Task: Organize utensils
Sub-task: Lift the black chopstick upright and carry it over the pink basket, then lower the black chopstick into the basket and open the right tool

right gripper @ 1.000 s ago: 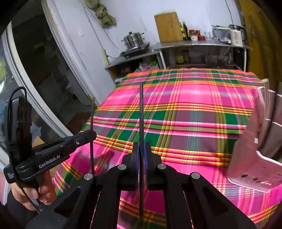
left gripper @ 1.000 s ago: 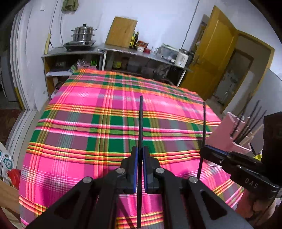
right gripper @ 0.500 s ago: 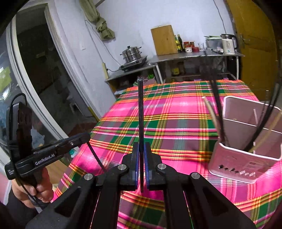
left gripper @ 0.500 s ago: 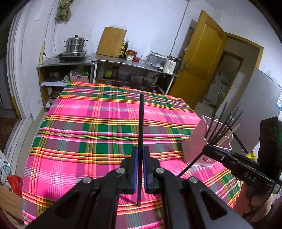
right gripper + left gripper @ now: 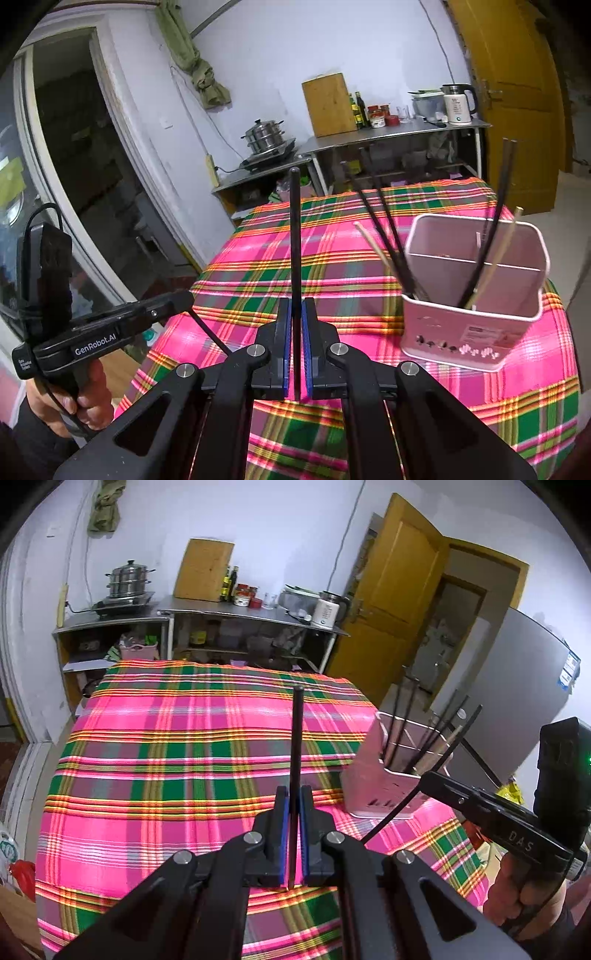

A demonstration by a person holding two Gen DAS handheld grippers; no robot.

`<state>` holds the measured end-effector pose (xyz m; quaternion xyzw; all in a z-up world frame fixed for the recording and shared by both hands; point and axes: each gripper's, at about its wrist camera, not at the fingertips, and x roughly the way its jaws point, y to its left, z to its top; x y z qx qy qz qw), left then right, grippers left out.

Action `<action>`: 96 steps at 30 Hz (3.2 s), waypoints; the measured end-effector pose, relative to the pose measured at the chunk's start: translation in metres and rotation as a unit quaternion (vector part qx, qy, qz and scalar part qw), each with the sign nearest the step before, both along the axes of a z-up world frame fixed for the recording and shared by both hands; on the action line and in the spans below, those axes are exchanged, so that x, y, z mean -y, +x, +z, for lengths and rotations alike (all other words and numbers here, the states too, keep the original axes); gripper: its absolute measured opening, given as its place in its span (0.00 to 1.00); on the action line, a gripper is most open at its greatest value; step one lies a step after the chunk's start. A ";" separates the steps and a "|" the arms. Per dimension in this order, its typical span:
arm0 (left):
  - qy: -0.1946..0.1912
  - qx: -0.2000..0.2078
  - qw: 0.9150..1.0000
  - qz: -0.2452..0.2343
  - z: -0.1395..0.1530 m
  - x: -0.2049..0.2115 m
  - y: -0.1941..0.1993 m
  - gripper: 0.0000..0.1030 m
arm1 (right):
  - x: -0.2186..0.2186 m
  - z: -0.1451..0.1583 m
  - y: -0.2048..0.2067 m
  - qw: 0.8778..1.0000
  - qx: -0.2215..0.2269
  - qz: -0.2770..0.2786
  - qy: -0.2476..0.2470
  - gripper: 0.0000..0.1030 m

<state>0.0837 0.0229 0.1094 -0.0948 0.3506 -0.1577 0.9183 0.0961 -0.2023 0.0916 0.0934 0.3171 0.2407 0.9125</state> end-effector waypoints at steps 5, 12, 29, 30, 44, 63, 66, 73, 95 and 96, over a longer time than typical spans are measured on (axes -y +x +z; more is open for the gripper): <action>-0.002 -0.004 1.000 -0.024 0.002 0.022 0.002 0.06 | 0.019 -0.001 -0.007 1.000 -0.001 -0.019 0.002 0.05; -0.008 0.003 0.998 -0.057 0.015 0.052 0.010 0.06 | 0.050 0.005 -0.012 0.999 0.004 -0.053 0.010 0.05; -0.022 0.070 0.991 -0.111 0.087 0.116 0.049 0.06 | 0.097 0.074 0.000 0.990 0.083 -0.112 0.009 0.05; -0.022 0.071 0.991 -0.112 0.089 0.118 0.052 0.06 | 0.098 0.076 0.002 0.990 0.085 -0.114 0.009 0.05; -0.023 0.064 0.992 -0.109 0.075 0.141 0.103 0.06 | 0.101 0.064 0.033 0.986 0.085 -0.142 -0.013 0.05; 0.018 0.039 0.990 -0.132 0.029 0.165 0.112 0.07 | 0.093 0.017 0.055 0.990 0.031 -0.134 -0.029 0.05; 0.023 0.041 0.990 -0.133 0.028 0.166 0.111 0.10 | 0.092 0.014 0.057 0.990 0.025 -0.133 -0.031 0.06; 0.011 0.052 0.990 -0.130 0.035 0.160 0.106 0.27 | 0.089 0.023 0.051 0.989 0.036 -0.138 -0.038 0.10; 0.003 0.110 0.989 -0.102 0.061 0.124 0.052 0.48 | 0.075 0.047 -0.006 0.983 0.084 -0.153 -0.055 0.11; 0.005 0.111 0.989 -0.100 0.058 0.122 0.048 0.48 | 0.073 0.046 -0.008 0.983 0.085 -0.153 -0.058 0.11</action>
